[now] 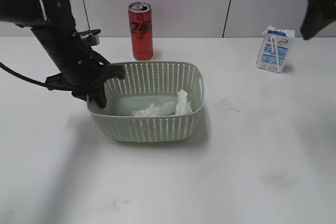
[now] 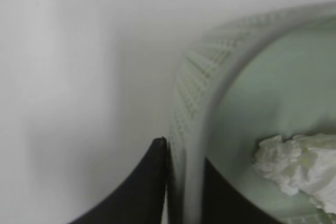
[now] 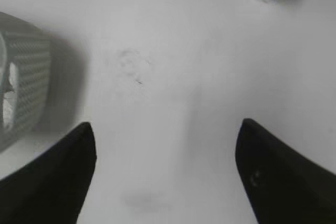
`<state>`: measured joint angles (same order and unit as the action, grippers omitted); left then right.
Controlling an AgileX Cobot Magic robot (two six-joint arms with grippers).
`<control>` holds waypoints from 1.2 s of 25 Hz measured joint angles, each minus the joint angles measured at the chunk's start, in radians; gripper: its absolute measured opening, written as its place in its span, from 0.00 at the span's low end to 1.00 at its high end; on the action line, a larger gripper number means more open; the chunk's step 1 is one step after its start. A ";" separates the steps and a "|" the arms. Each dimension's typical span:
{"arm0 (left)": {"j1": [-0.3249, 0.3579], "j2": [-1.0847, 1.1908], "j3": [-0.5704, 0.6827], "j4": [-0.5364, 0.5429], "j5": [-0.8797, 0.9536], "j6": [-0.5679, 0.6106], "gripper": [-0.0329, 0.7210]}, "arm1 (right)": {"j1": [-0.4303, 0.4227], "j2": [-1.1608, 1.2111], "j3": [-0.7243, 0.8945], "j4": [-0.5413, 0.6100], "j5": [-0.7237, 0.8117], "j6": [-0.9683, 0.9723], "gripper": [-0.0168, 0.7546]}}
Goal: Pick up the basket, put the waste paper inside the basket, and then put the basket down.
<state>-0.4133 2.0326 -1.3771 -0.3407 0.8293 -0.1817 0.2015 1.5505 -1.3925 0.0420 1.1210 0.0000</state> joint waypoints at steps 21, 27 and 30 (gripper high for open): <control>0.415 -0.413 -0.049 0.204 0.362 0.263 0.92 | -0.001 -0.946 0.891 0.020 -0.238 0.020 0.79; 0.468 -0.805 0.188 0.224 0.380 0.308 0.89 | -0.001 -1.136 0.882 0.040 -0.161 0.020 0.79; 0.468 -1.035 0.339 0.220 0.368 0.315 0.88 | -0.001 -1.214 0.897 0.033 -0.098 0.020 0.79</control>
<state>0.0549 0.9978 -1.0383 -0.1210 1.1977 0.1336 0.2006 0.3361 -0.4954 0.0754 1.0234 0.0202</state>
